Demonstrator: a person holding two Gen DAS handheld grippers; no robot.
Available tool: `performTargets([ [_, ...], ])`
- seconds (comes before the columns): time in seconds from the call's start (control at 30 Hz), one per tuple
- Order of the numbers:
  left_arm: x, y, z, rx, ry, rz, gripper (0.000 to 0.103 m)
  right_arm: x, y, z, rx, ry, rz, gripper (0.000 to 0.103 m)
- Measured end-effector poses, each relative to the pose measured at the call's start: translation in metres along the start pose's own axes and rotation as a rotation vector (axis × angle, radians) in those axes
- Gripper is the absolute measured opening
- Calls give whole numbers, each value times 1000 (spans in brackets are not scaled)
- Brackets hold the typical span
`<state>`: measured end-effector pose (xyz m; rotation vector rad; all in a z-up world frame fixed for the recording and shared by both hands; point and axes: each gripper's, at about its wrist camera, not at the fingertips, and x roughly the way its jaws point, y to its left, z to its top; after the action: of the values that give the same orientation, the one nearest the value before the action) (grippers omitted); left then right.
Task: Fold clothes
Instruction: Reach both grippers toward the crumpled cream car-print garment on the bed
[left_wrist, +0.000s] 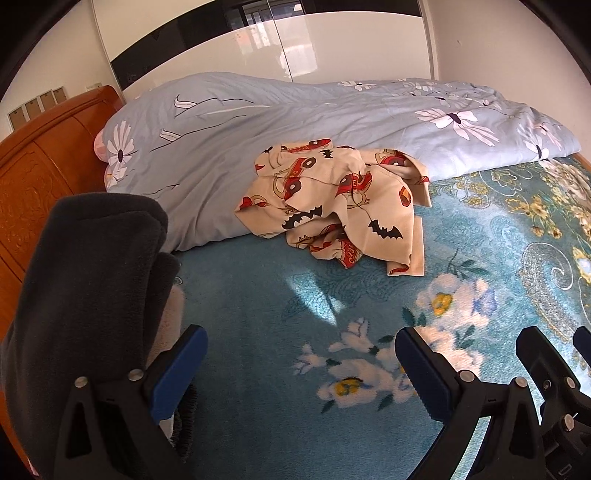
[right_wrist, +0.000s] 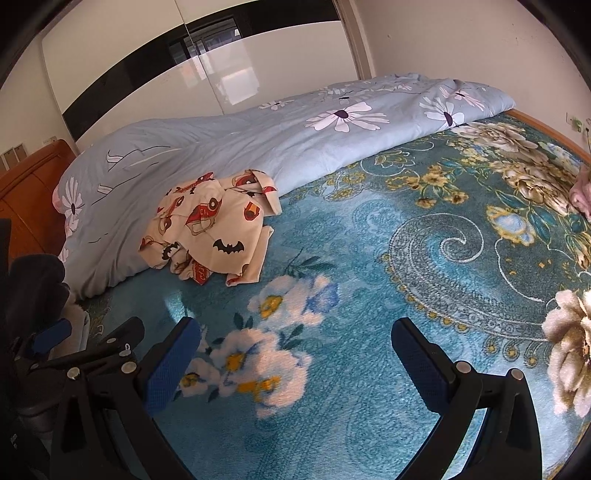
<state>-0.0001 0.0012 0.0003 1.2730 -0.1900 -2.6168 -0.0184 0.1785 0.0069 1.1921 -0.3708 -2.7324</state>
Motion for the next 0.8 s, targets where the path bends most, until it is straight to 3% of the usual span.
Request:
performTargets([
  [0.8,3,-44,3,110,36,58,103,6,-43,-13,96,18,52,103],
])
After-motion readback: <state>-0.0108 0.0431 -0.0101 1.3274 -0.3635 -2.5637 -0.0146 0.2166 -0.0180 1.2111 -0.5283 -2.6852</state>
